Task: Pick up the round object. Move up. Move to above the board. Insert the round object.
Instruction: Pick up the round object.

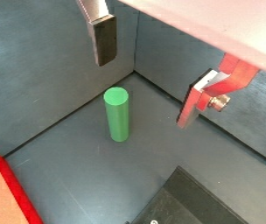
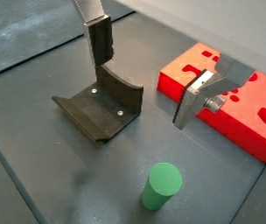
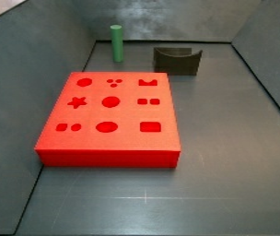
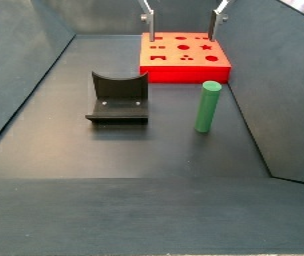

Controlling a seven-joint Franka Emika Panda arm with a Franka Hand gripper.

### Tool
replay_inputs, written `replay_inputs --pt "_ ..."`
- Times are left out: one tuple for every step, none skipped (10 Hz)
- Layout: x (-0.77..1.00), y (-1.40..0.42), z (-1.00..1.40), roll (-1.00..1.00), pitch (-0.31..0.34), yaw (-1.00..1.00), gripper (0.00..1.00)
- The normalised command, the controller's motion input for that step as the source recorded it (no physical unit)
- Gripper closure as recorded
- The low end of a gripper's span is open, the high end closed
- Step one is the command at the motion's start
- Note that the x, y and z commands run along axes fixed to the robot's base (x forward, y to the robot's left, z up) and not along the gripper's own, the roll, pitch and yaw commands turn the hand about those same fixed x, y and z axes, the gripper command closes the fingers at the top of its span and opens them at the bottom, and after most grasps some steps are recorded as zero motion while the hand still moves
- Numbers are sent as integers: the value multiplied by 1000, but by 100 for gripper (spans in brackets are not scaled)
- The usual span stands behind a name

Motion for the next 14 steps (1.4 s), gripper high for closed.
replay_inputs --pt "80 -37 -234 3 199 120 0" --pt "-49 -77 -257 90 53 0 0" --pt "-737 -203 -440 316 0 -209 0" --pt "-817 209 -649 140 43 -23 0" --pt "-677 411 -711 26 86 0 0" --pt "-589 354 -709 23 107 0 0" --pt "-537 389 -663 0 31 0 0" --pt "-283 91 -340 0 3 0 0" --pt "0 -3 0 7 0 0 0" --pt "0 0 -311 70 0 0 0" --pt "-143 0 -500 77 -173 0 0" --pt "-126 0 -334 0 -194 0 0" --pt "0 0 -146 0 -101 0 0" --pt "0 0 -9 0 -9 0 0"
